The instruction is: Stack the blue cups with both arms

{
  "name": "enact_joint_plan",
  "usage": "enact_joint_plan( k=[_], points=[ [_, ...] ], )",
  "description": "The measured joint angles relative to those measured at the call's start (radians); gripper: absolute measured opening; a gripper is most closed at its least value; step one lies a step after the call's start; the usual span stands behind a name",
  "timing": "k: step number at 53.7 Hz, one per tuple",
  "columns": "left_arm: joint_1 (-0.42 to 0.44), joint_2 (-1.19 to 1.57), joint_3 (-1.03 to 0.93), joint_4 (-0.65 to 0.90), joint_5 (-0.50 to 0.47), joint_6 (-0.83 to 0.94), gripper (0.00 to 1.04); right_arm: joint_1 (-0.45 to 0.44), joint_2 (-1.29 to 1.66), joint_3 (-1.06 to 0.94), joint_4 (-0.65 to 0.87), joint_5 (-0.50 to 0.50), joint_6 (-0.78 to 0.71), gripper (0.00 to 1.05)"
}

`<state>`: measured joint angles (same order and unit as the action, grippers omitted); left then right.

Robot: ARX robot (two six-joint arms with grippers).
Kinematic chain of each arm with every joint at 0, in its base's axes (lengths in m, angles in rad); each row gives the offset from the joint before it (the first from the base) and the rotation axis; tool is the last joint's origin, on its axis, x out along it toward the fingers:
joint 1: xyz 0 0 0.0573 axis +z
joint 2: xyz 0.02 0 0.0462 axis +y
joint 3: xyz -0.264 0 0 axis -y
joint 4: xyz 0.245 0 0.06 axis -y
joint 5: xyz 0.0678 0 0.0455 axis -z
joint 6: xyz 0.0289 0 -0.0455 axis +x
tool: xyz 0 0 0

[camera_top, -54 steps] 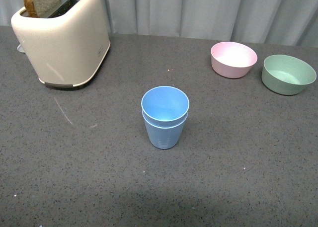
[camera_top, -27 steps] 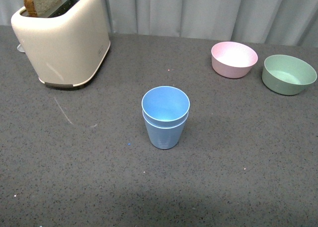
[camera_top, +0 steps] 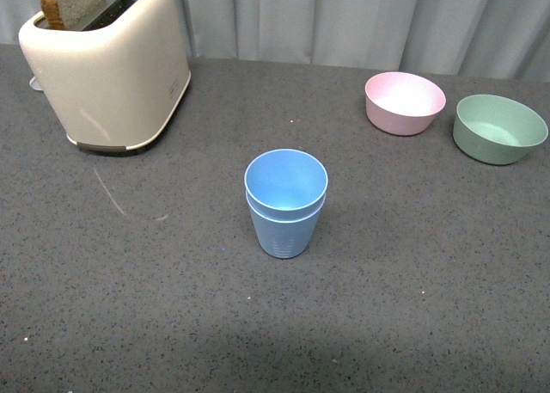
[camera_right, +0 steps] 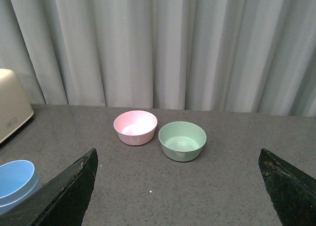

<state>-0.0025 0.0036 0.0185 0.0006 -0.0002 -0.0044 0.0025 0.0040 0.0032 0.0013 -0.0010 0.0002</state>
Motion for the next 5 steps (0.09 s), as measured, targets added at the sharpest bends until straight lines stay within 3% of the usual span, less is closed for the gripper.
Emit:
enact_joint_plan(
  k=[5],
  points=[
    [0.000,0.000,0.000,0.000,0.000,0.000,0.98,0.000,0.000,0.000,0.000,0.000,0.000,0.95]
  ],
)
